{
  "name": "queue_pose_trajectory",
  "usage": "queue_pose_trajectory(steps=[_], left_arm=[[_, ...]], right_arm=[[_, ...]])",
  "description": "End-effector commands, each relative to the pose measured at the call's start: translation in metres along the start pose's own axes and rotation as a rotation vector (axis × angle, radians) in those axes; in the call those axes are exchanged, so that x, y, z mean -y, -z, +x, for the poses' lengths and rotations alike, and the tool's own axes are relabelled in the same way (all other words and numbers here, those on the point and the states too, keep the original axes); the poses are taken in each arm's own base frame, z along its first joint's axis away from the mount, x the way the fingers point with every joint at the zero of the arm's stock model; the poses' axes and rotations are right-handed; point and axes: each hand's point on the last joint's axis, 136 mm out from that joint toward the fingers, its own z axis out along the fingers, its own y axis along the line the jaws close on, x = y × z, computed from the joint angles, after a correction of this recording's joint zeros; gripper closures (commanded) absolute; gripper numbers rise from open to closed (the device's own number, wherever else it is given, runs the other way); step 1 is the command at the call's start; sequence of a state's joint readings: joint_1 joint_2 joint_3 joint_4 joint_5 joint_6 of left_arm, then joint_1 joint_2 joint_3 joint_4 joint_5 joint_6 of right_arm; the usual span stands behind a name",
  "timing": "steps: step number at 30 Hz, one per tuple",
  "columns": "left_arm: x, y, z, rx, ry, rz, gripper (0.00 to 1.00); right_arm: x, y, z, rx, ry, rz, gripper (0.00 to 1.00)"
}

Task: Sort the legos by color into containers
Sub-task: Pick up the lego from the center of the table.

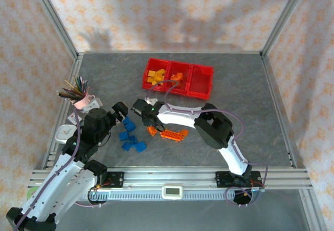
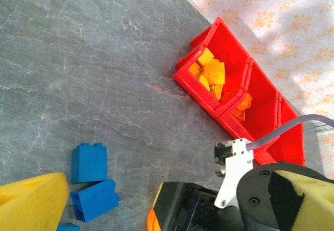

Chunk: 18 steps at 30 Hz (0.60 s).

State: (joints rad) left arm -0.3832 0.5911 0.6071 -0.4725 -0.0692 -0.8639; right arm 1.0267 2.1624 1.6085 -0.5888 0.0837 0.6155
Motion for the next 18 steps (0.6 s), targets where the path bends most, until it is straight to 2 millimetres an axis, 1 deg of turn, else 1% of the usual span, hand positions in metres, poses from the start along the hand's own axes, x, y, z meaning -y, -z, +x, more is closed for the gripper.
queue_pose_trajectory(steps=[1, 4, 8, 13, 18], left_arm=[[-0.002, 0.006, -0.009, 0.033, 0.004, -0.018, 0.01], [-0.001, 0.006, -0.01, 0.033, 0.005, -0.014, 0.01], [-0.002, 0.007, -0.009, 0.031, 0.002, -0.016, 0.01], [-0.001, 0.008, -0.01, 0.034, 0.005, -0.012, 0.01], [0.002, 0.008, -0.01, 0.028, 0.003, -0.004, 0.0]], right_arm=[[0.01, -0.007, 0.011, -0.03, 0.046, 0.061, 0.61], [0.008, -0.012, 0.014, -0.044, 0.059, 0.053, 0.61], [0.009, -0.014, 0.013, -0.043, 0.064, 0.064, 0.66], [0.008, -0.005, 0.005, -0.021, 0.063, 0.054, 0.71], [0.009, 0.011, -0.009, 0.013, 0.041, 0.025, 0.77]])
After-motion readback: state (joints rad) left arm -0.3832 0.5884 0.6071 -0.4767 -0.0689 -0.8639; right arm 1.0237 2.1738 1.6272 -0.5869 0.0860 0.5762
